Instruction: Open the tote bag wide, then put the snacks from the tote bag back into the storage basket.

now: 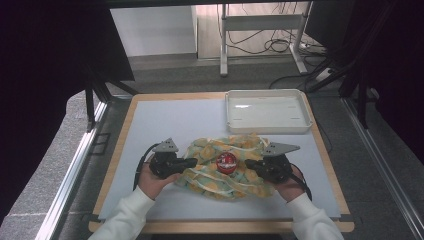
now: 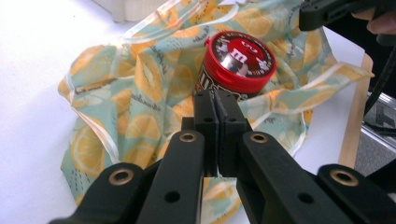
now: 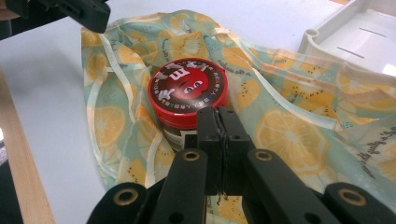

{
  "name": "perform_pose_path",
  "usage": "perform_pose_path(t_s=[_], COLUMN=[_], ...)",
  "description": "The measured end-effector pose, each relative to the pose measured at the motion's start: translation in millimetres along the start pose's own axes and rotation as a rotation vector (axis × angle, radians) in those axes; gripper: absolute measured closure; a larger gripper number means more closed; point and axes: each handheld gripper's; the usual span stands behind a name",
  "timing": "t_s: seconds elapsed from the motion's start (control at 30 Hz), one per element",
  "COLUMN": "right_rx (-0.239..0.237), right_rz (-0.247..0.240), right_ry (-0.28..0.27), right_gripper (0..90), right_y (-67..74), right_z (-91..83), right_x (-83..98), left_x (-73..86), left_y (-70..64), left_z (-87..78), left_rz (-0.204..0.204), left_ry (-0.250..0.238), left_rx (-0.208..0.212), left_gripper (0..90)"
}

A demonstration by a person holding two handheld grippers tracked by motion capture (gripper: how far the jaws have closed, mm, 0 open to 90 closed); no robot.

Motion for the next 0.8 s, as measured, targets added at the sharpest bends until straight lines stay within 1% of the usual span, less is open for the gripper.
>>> perform_pose_path(t_s=[0.2, 0.27, 0.3, 0.33, 0.37, 0.4, 0.43, 0.47, 0.57, 0.67, 0.7, 0.73, 0.8], right_rx=[-0.001, 0.001, 0.002, 0.003, 0.002, 0.002, 0.005, 0.009, 0.012, 0.017, 0.017, 0.018, 0.018], right_rz=[0.0, 0.002, 0.002, 0.002, 0.003, 0.005, 0.004, 0.004, -0.002, -0.004, -0.004, -0.008, -0.005], right_ry=[-0.002, -0.003, -0.003, -0.003, -0.007, -0.009, -0.009, -0.008, -0.008, -0.003, -0.003, 0.007, 0.011], right_gripper=[87.7, 86.2, 85.4, 83.8, 80.8, 75.6, 69.3, 65.1, 54.2, 47.9, 47.9, 45.0, 43.9], right_y=[-0.6, -1.9, -1.8, -1.6, -1.2, -1.0, -0.8, -0.3, 1.6, 3.8, 3.8, 5.0, 5.7], right_z=[-0.3, -0.3, -0.5, -1.0, -1.4, -1.8, -2.3, -2.8, -2.9, -1.0, -1.0, 0.9, 2.1], right_x=[-0.6, -0.6, -0.6, -0.7, -0.9, -1.3, -1.8, -2.4, -4.4, -6.6, -6.6, -8.0, -8.8], left_x=[4.7, 5.8, 6.6, 7.0, 7.7, 7.7, 9.1, 10.0, 13.9, 18.0, 18.0, 18.6, 20.3], left_y=[-2.5, -2.9, -3.0, -3.1, -3.2, -3.2, -3.6, -3.5, -2.3, -1.2, -1.2, -0.8, 0.5], left_z=[-3.4, -4.3, -5.8, -7.1, -8.7, -8.7, -11.9, -13.1, -15.3, -17.3, -17.3, -17.8, -19.1], left_rz=[0.0, 0.0, 0.0, -0.004, -0.005, -0.005, -0.004, -0.007, -0.024, -0.032, -0.032, -0.034, -0.039], left_ry=[-0.003, -0.004, -0.013, -0.024, -0.04, -0.04, -0.056, -0.059, -0.054, -0.049, -0.049, -0.048, -0.05], left_rx=[0.0, -0.002, -0.01, -0.017, -0.03, -0.03, -0.052, -0.058, -0.066, -0.073, -0.073, -0.074, -0.079], left_gripper=[88.1, 86.9, 85.5, 82.6, 76.3, 68.3, 60.5, 54.6, 43.6, 39.1, 38.2, 37.8, 37.2])
Point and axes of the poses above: each handheld gripper's, and its own axes: z roughly forward along the jaws, x roughly out of its underside, y roughly to its left, and after that the axes turned 1 degree about z, right-handed
